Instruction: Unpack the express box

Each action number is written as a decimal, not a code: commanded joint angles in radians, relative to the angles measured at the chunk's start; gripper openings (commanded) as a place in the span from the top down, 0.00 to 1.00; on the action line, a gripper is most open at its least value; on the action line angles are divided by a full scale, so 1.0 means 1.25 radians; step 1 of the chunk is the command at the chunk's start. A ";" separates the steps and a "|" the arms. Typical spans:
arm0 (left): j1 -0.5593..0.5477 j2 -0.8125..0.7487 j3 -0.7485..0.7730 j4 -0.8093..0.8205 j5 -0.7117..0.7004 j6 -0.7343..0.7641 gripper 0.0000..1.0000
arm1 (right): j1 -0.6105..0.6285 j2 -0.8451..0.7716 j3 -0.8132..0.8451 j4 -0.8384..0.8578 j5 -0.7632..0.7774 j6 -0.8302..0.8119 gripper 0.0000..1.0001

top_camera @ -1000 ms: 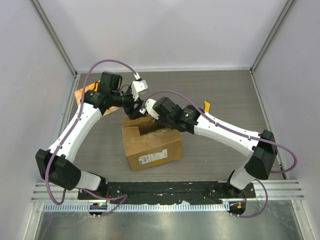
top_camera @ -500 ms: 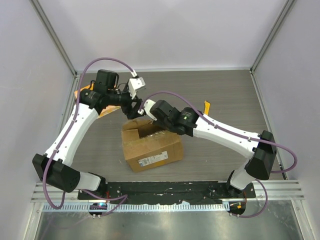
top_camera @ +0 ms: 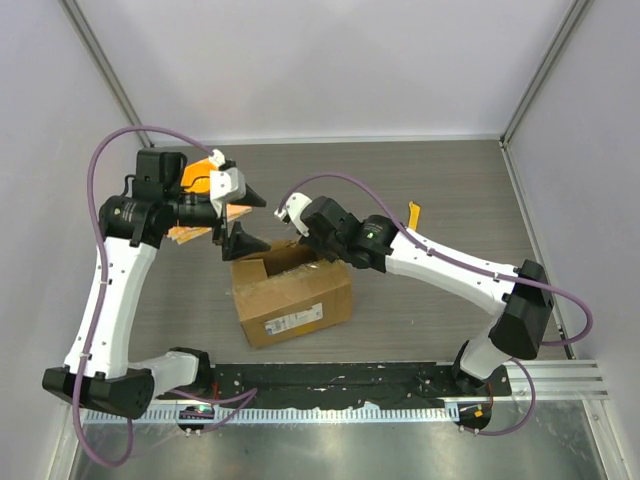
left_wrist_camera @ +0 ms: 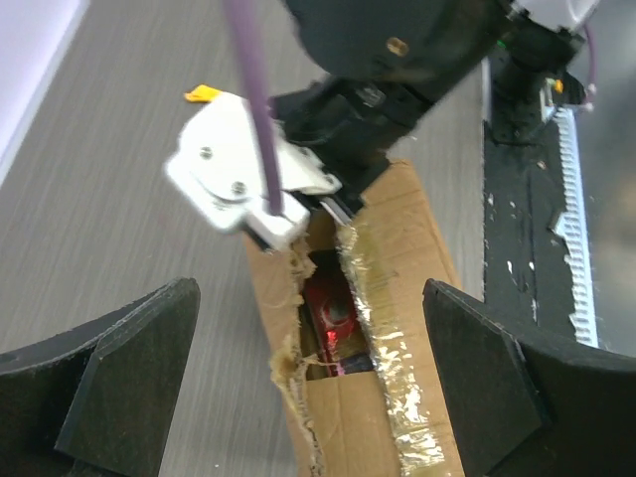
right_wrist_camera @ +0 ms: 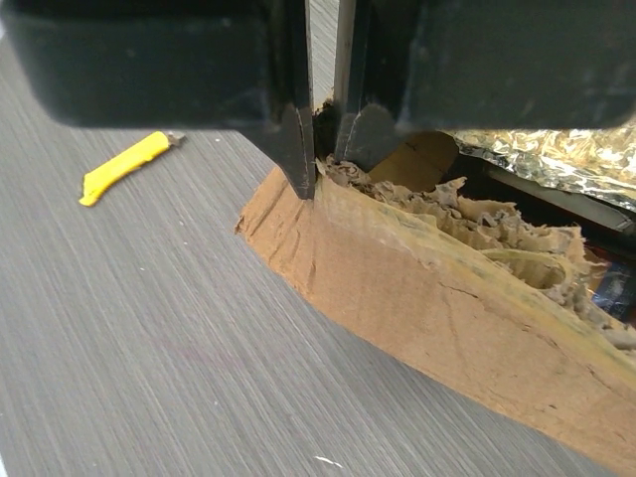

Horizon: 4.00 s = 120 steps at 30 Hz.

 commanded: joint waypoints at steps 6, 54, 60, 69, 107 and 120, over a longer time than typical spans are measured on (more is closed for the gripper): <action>-0.143 -0.056 -0.173 -0.053 -0.114 0.221 0.00 | -0.003 -0.059 0.036 0.097 -0.131 0.117 0.99; -0.384 -0.157 -0.553 0.602 -0.603 0.033 0.00 | 0.118 -0.039 0.130 0.032 -0.162 0.137 0.99; -0.389 -0.155 -0.573 0.612 -0.560 0.021 0.16 | 0.134 -0.038 0.164 0.038 -0.218 0.158 0.99; -0.389 -0.152 -0.561 0.420 -0.408 0.092 0.54 | 0.134 -0.060 0.192 0.050 -0.254 0.142 0.92; -0.389 -0.212 -0.483 0.467 -0.499 0.103 1.00 | 0.021 -0.330 -0.204 0.302 -0.066 0.070 0.50; -0.389 -0.190 -0.434 0.481 -0.542 0.076 1.00 | 0.020 -0.504 -0.381 0.384 -0.120 0.026 0.23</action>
